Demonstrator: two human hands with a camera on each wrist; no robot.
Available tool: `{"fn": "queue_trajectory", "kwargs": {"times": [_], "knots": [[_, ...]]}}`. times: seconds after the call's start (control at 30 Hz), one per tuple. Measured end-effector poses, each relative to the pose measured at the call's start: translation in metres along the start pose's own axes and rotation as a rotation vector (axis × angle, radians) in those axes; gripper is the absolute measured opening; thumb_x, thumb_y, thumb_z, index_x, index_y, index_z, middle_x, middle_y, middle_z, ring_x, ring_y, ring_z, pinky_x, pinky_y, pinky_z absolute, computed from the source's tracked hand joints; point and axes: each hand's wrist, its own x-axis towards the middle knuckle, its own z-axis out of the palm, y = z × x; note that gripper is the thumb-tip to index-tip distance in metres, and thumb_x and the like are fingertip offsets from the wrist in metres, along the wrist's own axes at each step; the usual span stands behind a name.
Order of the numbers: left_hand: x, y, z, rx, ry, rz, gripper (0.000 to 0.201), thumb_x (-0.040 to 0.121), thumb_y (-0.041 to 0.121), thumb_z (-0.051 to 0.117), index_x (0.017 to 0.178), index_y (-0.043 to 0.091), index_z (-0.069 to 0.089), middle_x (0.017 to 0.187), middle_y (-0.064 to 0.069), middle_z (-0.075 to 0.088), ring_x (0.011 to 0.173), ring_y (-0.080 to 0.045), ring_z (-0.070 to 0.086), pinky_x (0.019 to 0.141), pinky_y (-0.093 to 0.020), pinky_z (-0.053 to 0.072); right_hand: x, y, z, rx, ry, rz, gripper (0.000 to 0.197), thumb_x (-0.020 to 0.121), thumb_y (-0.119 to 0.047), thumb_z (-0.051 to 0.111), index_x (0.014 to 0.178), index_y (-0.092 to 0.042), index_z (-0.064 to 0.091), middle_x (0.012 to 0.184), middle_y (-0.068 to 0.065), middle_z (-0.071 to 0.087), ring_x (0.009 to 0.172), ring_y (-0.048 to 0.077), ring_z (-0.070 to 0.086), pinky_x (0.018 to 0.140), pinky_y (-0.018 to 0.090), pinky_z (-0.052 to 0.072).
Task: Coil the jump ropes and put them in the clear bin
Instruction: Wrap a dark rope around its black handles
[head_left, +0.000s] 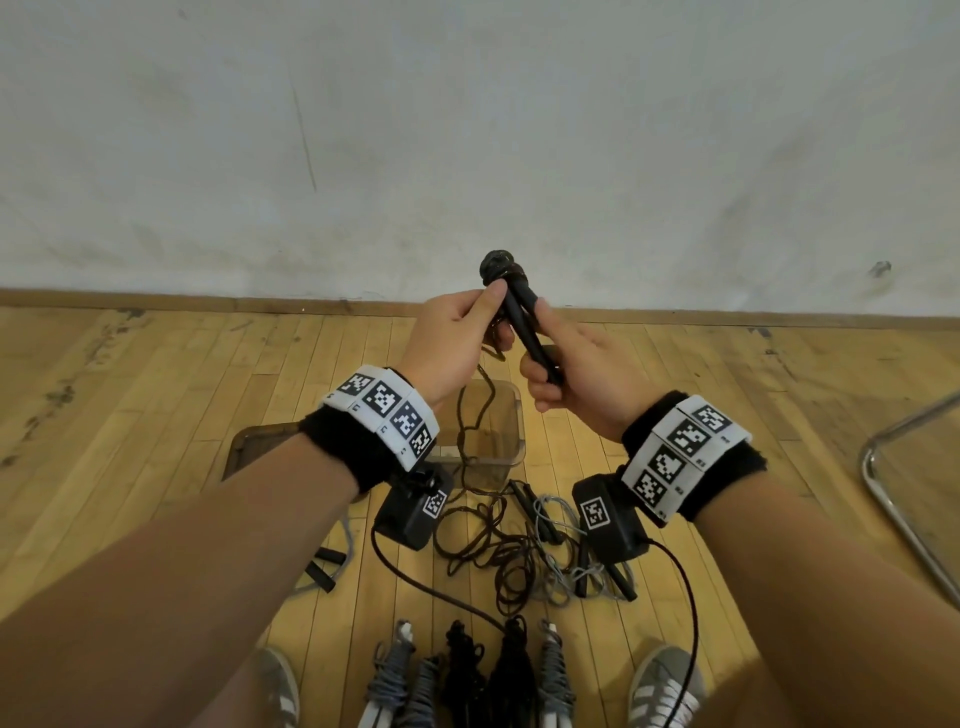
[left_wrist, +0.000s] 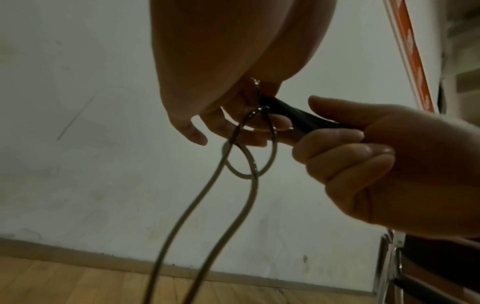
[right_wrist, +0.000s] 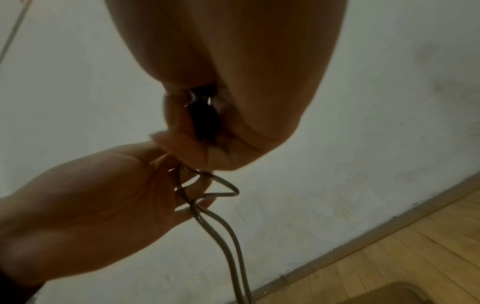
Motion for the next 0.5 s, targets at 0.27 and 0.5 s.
{"fn": "queue_trajectory", "kwargs": {"times": [0.27,0.5], "knots": [[0.000,0.004,-0.013,0.250,0.003,-0.026,0.042,0.104,0.051,0.048,0.097,0.017,0.071,0.052,0.006,0.062,0.065,-0.015,0.071,0.067,-0.028,0.046,0.006,0.007,-0.006,-0.361,0.141,-0.256,0.027,0.109,-0.027,0.044,0.128,-0.019,0.062,0.059,-0.007,0.044,0.051,0.011,0.041,0.049,0.028,0.037],[0.000,0.000,-0.018,0.073,-0.068,-0.112,0.019,0.097,0.024,0.069,0.110,0.011,0.075,0.057,0.008,0.059,0.053,-0.006,0.055,0.058,-0.021,0.050,0.009,0.011,-0.010,-0.704,0.331,-0.349,0.030,0.108,-0.030,0.047,0.134,-0.026,0.061,0.067,-0.010,0.055,0.055,0.003,0.049,0.052,0.015,0.037]]}}
